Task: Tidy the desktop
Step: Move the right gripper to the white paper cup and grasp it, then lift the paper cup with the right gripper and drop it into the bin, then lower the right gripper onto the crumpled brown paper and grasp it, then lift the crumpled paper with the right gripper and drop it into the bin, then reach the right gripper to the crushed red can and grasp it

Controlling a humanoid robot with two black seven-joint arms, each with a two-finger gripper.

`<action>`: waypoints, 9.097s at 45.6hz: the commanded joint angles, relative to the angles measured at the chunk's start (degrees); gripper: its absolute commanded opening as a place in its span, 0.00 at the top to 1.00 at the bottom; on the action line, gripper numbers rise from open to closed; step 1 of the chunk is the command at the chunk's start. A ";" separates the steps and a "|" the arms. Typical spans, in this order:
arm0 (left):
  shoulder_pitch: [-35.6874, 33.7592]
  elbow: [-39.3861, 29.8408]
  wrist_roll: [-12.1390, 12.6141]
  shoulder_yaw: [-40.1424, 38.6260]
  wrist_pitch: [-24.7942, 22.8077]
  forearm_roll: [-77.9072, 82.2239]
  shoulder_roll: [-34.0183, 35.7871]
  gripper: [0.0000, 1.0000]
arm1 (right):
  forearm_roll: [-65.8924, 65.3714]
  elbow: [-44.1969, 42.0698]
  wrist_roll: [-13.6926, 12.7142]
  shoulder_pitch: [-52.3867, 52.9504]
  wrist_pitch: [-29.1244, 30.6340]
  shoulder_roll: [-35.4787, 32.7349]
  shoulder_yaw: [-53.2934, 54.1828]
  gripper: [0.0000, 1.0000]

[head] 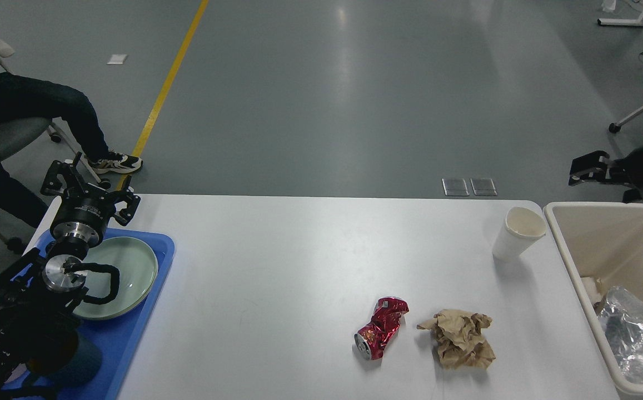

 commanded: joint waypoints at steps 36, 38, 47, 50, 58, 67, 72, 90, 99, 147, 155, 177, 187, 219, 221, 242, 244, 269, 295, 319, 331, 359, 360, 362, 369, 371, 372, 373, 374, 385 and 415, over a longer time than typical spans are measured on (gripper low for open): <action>0.00 0.00 0.00 0.00 0.00 0.00 0.00 0.04 | 0.87 -3.41 -0.16 -17.08 -18.55 5.62 5.58 0.00; 0.00 0.00 0.00 0.00 0.00 0.00 0.00 0.04 | 2.27 -4.47 -0.17 -20.16 -22.51 5.62 7.16 0.00; 0.00 0.00 0.00 0.00 0.00 0.00 0.00 0.04 | 9.83 -13.52 -0.17 -31.60 -28.42 6.32 14.02 0.00; 0.00 0.00 0.00 0.00 0.00 0.00 0.00 0.04 | 9.84 -14.67 -0.17 -32.48 -28.51 6.85 14.55 0.00; 0.00 0.00 0.00 0.00 0.00 0.00 0.00 0.04 | 9.92 -14.75 -0.17 -33.45 -28.86 7.38 14.73 0.00; 0.00 0.00 0.00 0.00 0.00 0.00 0.00 0.04 | 10.01 -14.84 -0.17 -34.15 -29.56 8.17 15.87 0.00; 0.00 0.00 0.00 0.00 0.00 0.00 0.00 0.04 | 9.92 -14.84 -0.17 -34.41 -30.79 8.96 16.05 0.00; 0.00 0.00 0.00 0.00 0.00 0.00 0.00 0.04 | 10.01 -15.02 -0.25 -35.82 -32.64 10.63 15.52 0.66; 0.00 0.00 0.00 0.00 0.00 0.00 0.00 0.04 | 10.01 -14.49 -0.25 -35.64 -31.85 10.54 16.05 1.00; 0.00 0.00 0.00 0.00 0.00 0.00 0.00 0.04 | 8.78 -4.91 0.27 5.14 -4.43 -9.58 18.59 1.00; 0.00 0.00 0.00 0.00 0.00 0.00 0.00 0.04 | 7.20 -9.65 0.27 -1.87 -7.58 -12.92 17.19 1.00; 0.00 0.00 0.00 0.00 0.00 0.00 0.00 0.04 | 7.64 -24.77 0.45 -46.35 -29.99 -3.97 18.59 0.25; 0.00 0.00 0.00 0.00 0.00 0.00 0.00 0.04 | 7.73 -26.97 0.36 -50.15 -31.67 -1.41 18.59 0.00; 0.00 0.00 0.00 0.00 0.00 0.00 0.00 0.04 | 7.99 6.15 0.10 -0.32 6.54 6.41 0.49 0.00; 0.00 0.00 0.00 0.00 0.09 0.00 0.00 0.04 | 8.08 8.70 0.19 2.14 8.49 7.55 0.40 0.00; 0.00 0.00 -0.08 0.00 0.00 0.00 0.00 0.04 | 7.29 10.38 -0.08 -7.86 10.16 15.73 0.66 0.00; 0.00 0.00 0.00 0.00 0.00 0.00 0.00 0.04 | 7.29 10.29 -0.08 -8.66 10.08 15.81 0.75 0.00; 0.00 0.00 0.00 0.00 0.00 0.00 0.00 0.04 | 7.81 3.62 -0.17 -22.37 4.81 16.08 8.75 0.00; 0.00 0.00 0.00 0.00 0.00 0.00 0.00 0.04 | 8.08 0.01 -0.25 -31.07 -12.15 20.73 11.74 0.11; 0.00 0.00 0.00 0.00 0.00 0.00 0.00 0.04 | 8.17 2.29 -0.25 -26.34 -10.93 13.71 11.91 1.00; 0.00 0.00 0.00 0.00 0.00 0.00 0.00 0.04 | 8.17 7.48 -0.25 -10.88 -3.65 -0.26 11.74 1.00; 0.00 0.00 0.00 0.00 0.00 0.00 0.00 0.04 | 7.64 -1.48 -0.25 -2.57 -4.57 -14.86 10.33 1.00; 0.00 0.00 0.00 0.00 0.00 0.00 0.00 0.04 | 7.73 -1.57 -0.25 -5.03 -7.82 -14.86 10.51 1.00; 0.00 0.00 0.00 0.00 0.00 0.00 0.00 0.04 | 7.81 -1.75 -0.25 -9.60 -14.67 -14.77 10.77 1.00; 0.00 0.00 0.00 0.00 0.00 0.00 0.00 0.04 | 7.90 -4.29 -0.08 -26.83 -37.89 -11.53 11.91 0.91; 0.00 0.00 0.00 0.00 0.00 0.00 0.00 0.04 | 7.90 -7.00 -0.08 -31.14 -40.71 -9.42 12.88 0.53; 0.00 0.00 0.00 0.00 0.00 0.00 0.00 0.04 | 7.90 -8.67 -0.08 -32.99 -41.33 -8.54 13.32 0.30; 0.00 0.00 0.00 0.00 0.00 0.00 0.00 0.04 | 7.90 -10.60 -0.08 -34.75 -41.77 -7.84 13.84 0.06; 0.00 0.00 0.00 0.00 0.00 0.00 0.00 0.04 | 7.90 -12.54 -0.08 -36.24 -41.78 -7.22 14.46 0.00; 0.00 0.00 0.00 0.00 0.00 0.00 0.00 0.04 | 7.90 -15.46 -0.08 -44.08 -41.69 -5.46 17.19 0.00; 0.00 0.00 0.00 0.00 0.00 0.00 0.00 0.04 | 6.85 -0.36 -0.25 -29.42 -40.72 2.18 5.52 0.00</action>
